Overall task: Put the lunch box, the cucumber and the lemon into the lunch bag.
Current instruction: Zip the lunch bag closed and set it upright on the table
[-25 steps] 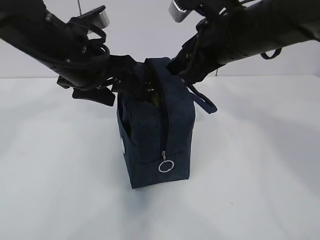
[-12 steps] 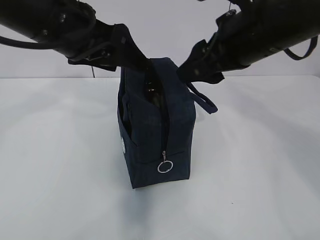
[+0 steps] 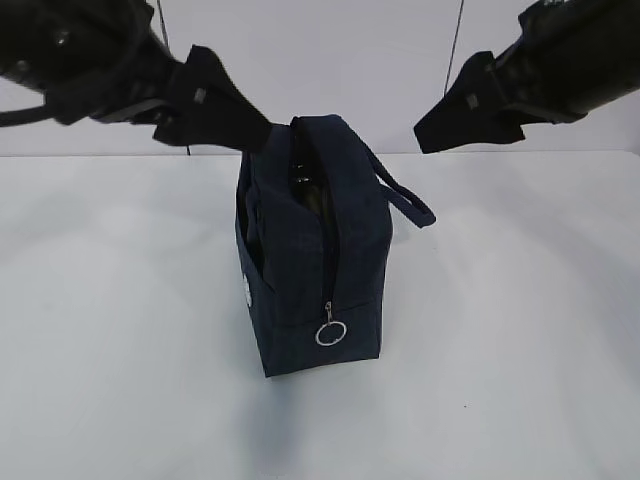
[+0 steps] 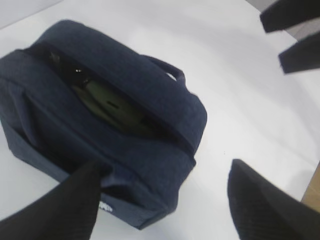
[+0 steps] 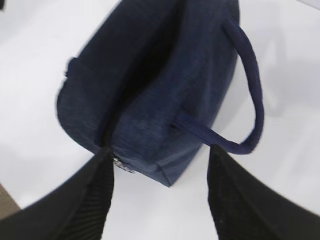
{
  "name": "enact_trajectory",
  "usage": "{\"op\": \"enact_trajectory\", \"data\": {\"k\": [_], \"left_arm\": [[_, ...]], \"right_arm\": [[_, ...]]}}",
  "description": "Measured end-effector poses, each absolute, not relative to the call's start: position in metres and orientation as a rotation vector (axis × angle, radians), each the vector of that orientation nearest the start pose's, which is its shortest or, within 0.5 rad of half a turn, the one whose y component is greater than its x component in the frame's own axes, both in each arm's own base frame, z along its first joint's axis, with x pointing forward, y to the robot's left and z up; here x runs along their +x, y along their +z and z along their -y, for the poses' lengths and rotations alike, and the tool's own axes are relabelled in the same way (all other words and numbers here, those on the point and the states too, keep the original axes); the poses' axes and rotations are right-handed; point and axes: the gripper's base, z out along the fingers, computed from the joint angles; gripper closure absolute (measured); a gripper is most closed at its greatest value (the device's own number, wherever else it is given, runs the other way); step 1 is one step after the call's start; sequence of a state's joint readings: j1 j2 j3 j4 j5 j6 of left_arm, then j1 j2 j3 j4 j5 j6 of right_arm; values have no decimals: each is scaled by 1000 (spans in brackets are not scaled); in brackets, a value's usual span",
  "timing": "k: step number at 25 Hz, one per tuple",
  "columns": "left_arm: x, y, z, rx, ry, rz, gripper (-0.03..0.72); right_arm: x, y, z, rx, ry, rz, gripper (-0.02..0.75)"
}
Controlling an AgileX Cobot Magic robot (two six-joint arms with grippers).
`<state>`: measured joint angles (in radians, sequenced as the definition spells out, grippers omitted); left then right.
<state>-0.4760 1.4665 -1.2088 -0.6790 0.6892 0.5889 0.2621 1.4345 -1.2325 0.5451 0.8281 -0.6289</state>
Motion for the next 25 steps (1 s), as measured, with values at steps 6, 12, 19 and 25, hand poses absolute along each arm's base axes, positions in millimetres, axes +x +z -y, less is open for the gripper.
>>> {"op": "enact_trajectory", "data": {"k": [6, 12, 19, 25], "left_arm": [[233, 326, 158, 710, -688, -2085, 114], [215, 300, 148, 566, -768, -2088, 115], [212, 288, 149, 541, -828, -2037, 118], [226, 263, 158, 514, -862, -2126, 135]], "right_arm": [[264, 328, -117, -768, 635, -2212, 286], [235, 297, -117, -730, 769, -2129, 286], [213, 259, -116, -577, 930, -2016, 286], [203, 237, -112, -558, 919, -2001, 286]]}}
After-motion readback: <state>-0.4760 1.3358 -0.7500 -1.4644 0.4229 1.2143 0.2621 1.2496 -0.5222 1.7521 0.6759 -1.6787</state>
